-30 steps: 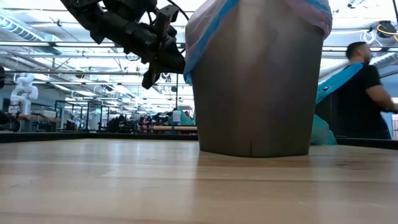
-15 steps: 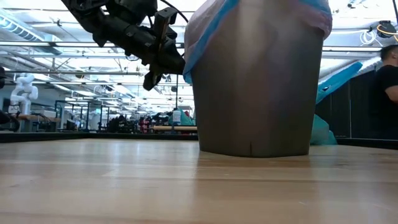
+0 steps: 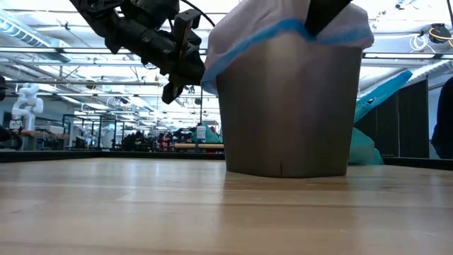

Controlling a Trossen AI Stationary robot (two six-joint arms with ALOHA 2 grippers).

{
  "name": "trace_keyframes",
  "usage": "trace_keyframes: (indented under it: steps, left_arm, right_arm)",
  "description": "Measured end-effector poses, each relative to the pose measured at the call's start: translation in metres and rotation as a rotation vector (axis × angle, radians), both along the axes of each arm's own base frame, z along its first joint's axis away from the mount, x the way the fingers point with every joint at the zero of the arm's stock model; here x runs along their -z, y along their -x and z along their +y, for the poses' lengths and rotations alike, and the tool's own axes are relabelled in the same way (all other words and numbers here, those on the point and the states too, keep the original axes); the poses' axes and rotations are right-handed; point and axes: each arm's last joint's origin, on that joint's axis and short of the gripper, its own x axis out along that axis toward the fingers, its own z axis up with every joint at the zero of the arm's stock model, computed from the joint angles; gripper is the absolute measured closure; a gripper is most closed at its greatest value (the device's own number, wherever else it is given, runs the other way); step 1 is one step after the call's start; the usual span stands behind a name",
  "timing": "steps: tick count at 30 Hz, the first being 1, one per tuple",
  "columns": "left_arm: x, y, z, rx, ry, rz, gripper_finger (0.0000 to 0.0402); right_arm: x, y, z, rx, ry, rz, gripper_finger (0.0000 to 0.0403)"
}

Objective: Place trash/remove bag and relplace
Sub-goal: Put the pink trash bag into the trash bin

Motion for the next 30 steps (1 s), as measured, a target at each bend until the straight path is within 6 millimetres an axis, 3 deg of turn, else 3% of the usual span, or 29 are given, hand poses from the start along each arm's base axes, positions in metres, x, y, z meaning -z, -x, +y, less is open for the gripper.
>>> trace_keyframes:
  steps: [3,6,11,14,18,24,30]
  left_arm:
    - [0.000,0.000,0.000,0.006,-0.012,0.002,0.0402]
    - [0.002,0.001,0.000,0.007,-0.011,0.020,0.0402]
    - [0.002,0.001,0.000,0.007,-0.011,0.024,0.0402]
    - [0.002,0.001,0.000,0.009,-0.014,0.023,0.0402]
    - [0.002,0.001,0.000,0.010,-0.017,0.023,0.0402]
    - [0.002,0.001,0.000,0.007,-0.013,0.020,0.0402]
    - [0.002,0.001,0.000,0.007,-0.013,0.019,0.0402]
  right_arm:
    - [0.004,-0.004,0.005,-0.011,-0.037,-0.019,0.0403]
    - [-0.012,0.004,0.014,-0.030,-0.067,-0.094,0.0403]
    - [-0.049,0.037,0.023,0.054,-0.118,-0.204,0.0403]
    - [-0.055,0.059,0.021,0.158,-0.102,-0.216,0.0403]
    - [-0.041,0.068,0.019,0.237,-0.066,-0.218,0.0403]
    - [-0.022,0.067,0.010,0.362,-0.023,-0.319,0.0403]
    - [-0.002,0.062,-0.007,0.413,0.050,-0.277,0.0403]
